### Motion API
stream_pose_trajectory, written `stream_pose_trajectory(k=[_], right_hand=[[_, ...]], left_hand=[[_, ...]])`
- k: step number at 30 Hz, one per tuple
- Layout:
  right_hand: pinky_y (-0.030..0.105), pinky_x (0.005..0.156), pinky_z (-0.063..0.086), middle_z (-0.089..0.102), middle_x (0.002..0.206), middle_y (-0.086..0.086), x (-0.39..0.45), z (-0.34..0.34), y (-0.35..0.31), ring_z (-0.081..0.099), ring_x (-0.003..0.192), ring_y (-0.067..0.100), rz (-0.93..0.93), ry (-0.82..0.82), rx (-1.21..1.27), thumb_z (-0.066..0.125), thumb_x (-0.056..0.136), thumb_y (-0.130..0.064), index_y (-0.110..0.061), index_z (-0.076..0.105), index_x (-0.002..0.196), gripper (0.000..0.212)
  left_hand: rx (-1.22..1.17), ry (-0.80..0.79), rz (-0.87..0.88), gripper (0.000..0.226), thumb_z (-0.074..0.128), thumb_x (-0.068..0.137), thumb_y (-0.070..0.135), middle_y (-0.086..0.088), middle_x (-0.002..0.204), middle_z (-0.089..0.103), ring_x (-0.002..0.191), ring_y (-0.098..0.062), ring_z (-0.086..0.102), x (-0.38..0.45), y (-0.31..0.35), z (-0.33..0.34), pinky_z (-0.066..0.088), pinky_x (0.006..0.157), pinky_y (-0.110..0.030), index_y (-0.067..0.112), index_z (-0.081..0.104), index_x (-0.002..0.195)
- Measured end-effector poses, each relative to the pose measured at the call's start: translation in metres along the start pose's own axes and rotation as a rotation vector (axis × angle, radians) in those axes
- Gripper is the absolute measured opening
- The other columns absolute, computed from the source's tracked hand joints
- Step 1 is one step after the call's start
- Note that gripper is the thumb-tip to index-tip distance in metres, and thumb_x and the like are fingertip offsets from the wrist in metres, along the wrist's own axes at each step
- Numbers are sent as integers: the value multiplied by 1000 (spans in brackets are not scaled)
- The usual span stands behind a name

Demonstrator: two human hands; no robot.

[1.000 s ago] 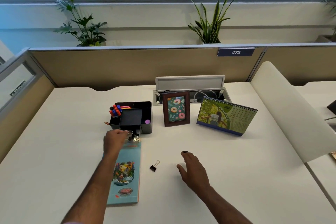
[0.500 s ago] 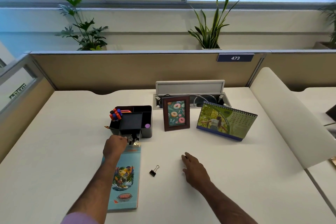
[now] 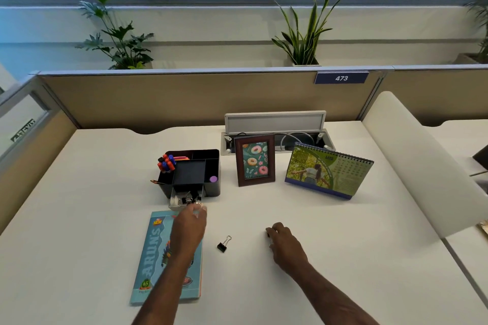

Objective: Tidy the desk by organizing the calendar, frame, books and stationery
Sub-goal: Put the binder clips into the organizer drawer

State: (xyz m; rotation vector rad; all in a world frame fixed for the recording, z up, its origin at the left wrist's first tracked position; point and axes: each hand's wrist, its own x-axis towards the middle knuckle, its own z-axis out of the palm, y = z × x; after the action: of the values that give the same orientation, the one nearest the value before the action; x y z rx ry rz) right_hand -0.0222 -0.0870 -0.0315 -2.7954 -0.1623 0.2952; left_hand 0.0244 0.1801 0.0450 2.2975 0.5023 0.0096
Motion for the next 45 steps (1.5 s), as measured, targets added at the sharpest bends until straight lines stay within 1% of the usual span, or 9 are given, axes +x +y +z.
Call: stream_pose_trajectory(k=[4, 13, 18, 22, 27, 34, 38, 43, 45], right_hand=[[38, 63, 46, 46, 107, 0, -8, 5, 3, 50, 95, 24, 21, 6, 21, 54, 85, -11, -17, 52, 110, 26], [34, 62, 43, 44, 98, -6, -34, 15, 15, 48, 74, 15, 84, 59, 170, 49, 92, -12, -19, 56, 95, 10], [30, 75, 49, 62, 90, -8, -36, 4, -1, 61, 81, 9, 170, 161, 480, 59, 85, -6, -32, 58, 83, 26], [20, 72, 51, 67, 90, -10, -34, -13, -23, 66, 76, 9, 144, 244, 645, 63, 86, -6, -28, 64, 90, 22], [18, 66, 51, 69, 92, -9, -33, -29, -40, 67, 77, 10, 109, 303, 760, 64, 87, -6, -19, 68, 95, 16], [31, 64, 58, 69, 92, -8, -32, -35, -46, 65, 73, 14, 136, 291, 826, 66, 87, -14, -27, 65, 105, 22], [35, 63, 59, 68, 91, -7, -39, -30, -43, 63, 73, 11, 159, 246, 825, 65, 88, -17, -28, 65, 106, 21], [34, 64, 59, 64, 97, -20, -47, -18, -39, 62, 75, 11, 180, 187, 789, 65, 88, -21, -37, 63, 102, 22], [30, 65, 58, 66, 91, -14, -50, -13, -39, 62, 76, 8, 190, 166, 771, 64, 88, -21, -32, 64, 104, 20]], left_hand=[[-14, -25, 29, 30, 57, 96, 40, -6, 108, 72, 89, -19, 62, -19, -1, 13, 49, 76, -31, 18, 68, 113], [28, -110, 69, 27, 57, 94, 44, 0, 103, 74, 89, -17, 69, -44, -8, 32, 51, 73, -29, 25, 69, 110], [-14, -324, 161, 12, 63, 91, 39, 9, 70, 66, 63, -3, 58, -61, 3, 38, 47, 60, -25, 31, 70, 87], [-87, -456, 255, 10, 67, 90, 37, 14, 81, 72, 81, 2, 62, -69, 8, 45, 51, 70, -21, 31, 73, 85], [-185, -484, 285, 14, 64, 94, 28, 10, 77, 73, 68, -6, 67, -70, 19, 44, 54, 64, -20, 26, 72, 83], [-256, -407, 291, 15, 63, 95, 21, 2, 70, 71, 61, -7, 65, -56, 22, 27, 50, 57, -17, 21, 72, 82], [-251, -227, 223, 14, 63, 95, 20, 0, 66, 68, 56, -8, 61, -23, 14, 5, 53, 55, -22, 19, 71, 83], [-226, 73, 66, 17, 62, 95, 26, -5, 74, 70, 70, -24, 64, 24, -7, -24, 51, 60, -31, 18, 71, 83], [-172, 139, 10, 22, 61, 95, 27, -8, 77, 71, 74, -27, 64, 38, -13, -33, 46, 62, -31, 13, 73, 84]])
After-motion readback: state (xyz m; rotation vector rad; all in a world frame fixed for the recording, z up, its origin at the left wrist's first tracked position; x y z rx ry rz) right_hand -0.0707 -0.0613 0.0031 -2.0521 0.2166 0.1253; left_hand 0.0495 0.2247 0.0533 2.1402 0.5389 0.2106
